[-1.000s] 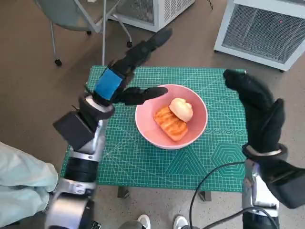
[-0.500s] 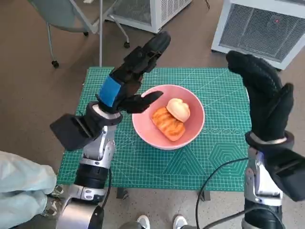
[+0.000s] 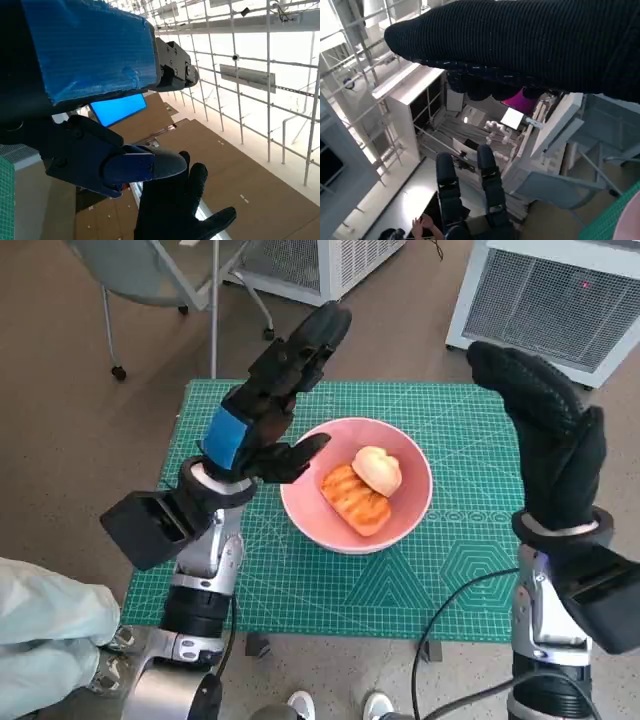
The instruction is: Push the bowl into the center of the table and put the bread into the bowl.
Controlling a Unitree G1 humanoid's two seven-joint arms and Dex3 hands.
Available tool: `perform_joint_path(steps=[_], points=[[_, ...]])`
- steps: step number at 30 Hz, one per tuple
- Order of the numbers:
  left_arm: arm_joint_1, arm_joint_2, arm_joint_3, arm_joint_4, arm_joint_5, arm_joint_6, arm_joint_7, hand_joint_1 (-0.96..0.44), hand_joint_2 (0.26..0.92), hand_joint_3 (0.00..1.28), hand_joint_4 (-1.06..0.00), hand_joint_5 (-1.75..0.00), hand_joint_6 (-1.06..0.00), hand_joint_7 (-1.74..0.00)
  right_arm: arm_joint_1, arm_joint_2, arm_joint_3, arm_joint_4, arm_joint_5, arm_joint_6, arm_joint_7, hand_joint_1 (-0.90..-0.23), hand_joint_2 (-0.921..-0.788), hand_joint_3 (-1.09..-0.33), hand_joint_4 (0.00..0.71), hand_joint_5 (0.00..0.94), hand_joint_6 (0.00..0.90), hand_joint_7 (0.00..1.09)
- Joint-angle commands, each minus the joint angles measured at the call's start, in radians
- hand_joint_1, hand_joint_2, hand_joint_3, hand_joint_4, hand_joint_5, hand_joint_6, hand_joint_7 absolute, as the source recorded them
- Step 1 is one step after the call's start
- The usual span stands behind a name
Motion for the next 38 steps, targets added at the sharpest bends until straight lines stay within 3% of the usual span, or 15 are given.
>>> perform_joint_path(steps=[1,23,38], points=[[0.015,-0.006,0.011,0.013,-0.011,-0.008,-0.005,-0.65,0.921,0.5,-0.13,0.0,-0.23,0.0,0.009,-0.013,0.002,-0.001,-0.004,0.021,0.001,-0.692,-0.921,-0.747,0.144,0.0,-0.001,0.46],[0.05,-0.002,0.028,-0.018,-0.064,0.059,-0.04,-0.65,0.921,0.49,-0.12,0.0,-0.21,0.0,0.008,-0.002,0.023,-0.008,-0.058,0.046,-0.033,-0.705,-0.921,-0.751,0.138,0.0,-0.001,0.44],[0.065,-0.009,0.054,-0.012,-0.062,0.051,-0.024,-0.64,0.921,0.47,-0.13,-0.01,-0.21,0.0,-0.004,0.001,0.042,0.005,-0.076,0.054,-0.047,-0.722,-0.921,-0.752,0.132,0.0,-0.001,0.4]])
